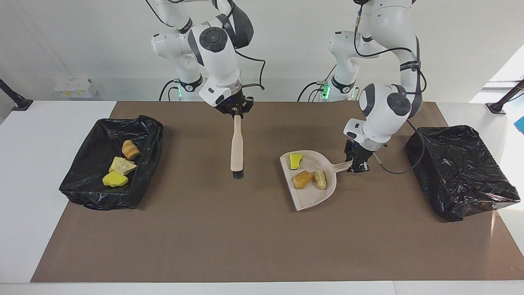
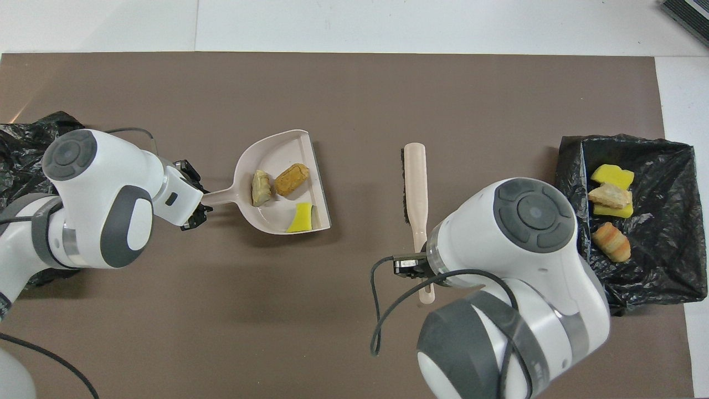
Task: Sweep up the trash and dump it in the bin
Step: 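Carry the dustpan with the left gripper over the bag while the right gripper withdraws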
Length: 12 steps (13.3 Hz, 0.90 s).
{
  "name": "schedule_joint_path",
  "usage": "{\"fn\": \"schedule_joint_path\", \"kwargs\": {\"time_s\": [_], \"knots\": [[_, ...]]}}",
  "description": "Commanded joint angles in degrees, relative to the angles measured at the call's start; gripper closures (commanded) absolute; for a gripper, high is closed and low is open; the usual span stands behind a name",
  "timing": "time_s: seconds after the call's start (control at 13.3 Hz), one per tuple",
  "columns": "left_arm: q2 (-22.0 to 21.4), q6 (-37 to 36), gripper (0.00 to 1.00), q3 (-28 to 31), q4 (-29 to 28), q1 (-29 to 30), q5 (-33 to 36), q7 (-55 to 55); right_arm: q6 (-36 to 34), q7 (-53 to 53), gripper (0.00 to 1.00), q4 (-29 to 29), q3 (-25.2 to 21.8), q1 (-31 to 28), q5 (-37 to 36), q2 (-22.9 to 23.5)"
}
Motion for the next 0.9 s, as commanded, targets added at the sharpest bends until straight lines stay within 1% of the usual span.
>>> {"fn": "schedule_joint_path", "kwargs": {"time_s": [0.0, 0.08, 0.23, 0.3, 0.38, 0.45, 0.53, 0.6, 0.68, 0.75, 0.83], "knots": [[-1.5, -9.9, 1.0, -0.5, 6.5, 4.9, -2.2, 4.8, -0.2, 2.1, 1.0, -4.9, 0.5, 4.5, 1.2, -5.2], [-1.5, -12.1, 1.0, -0.5, 8.6, 6.2, -2.2, 6.2, -0.2, 3.3, 1.0, -5.8, 0.5, 6.7, 1.2, -6.2], [-1.6, -13.1, 1.0, -0.5, 10.6, 8.8, -2.2, 8.0, 0.0, 10.0, 1.0, -6.3, 0.6, 12.0, 1.3, -6.1], [-1.6, -13.5, 1.0, -0.4, 12.6, 10.3, -2.2, 9.2, 0.4, 12.2, 1.0, -7.3, 0.6, 14.0, 3.0, -6.3], [-1.2, -14.8, 1.0, -0.4, 14.5, 12.4, -2.2, 11.4, 0.9, 11.9, 1.0, -8.3, 0.6, 14.3, 6.0, -6.9], [-0.9, -14.8, 1.0, -0.4, 15.3, 14.0, -2.8, 12.5, 1.3, 12.0, 1.0, -8.6, 0.6, 15.1, 6.7, -7.1], [-0.9, -15.0, 1.0, -0.2, 15.6, 16.4, -4.0, 13.3, 1.3, 11.9, 1.0, -8.8, 0.6, 15.4, 6.9, -6.9], [-0.8, -15.4, 1.0, -0.4, 15.8, 19.2, -4.1, 16.5, 1.2, 12.4, 1.0, -8.9, 0.7, 16.1, 7.1, -6.7], [-0.8, -16.1, 1.0, -0.3, 16.3, 21.4, -4.0, 19.7, 2.1, 12.4, 1.0, -9.3, 0.7, 19.2, 7.1, -5.0], [-0.6, -16.6, 1.0, -0.3, 17.1, 24.1, -4.0, 22.6, 3.8, 12.3, 1.0, -9.7, 0.7, 20.4, 7.1, -3.5], [0.4, -18.2, 1.0, -0.1, 19.4, 26.3, -3.6, 26.4, 5.5, 13.7, 1.0, -11.0, 0.7, 21.3, 7.2, -3.3]]}}
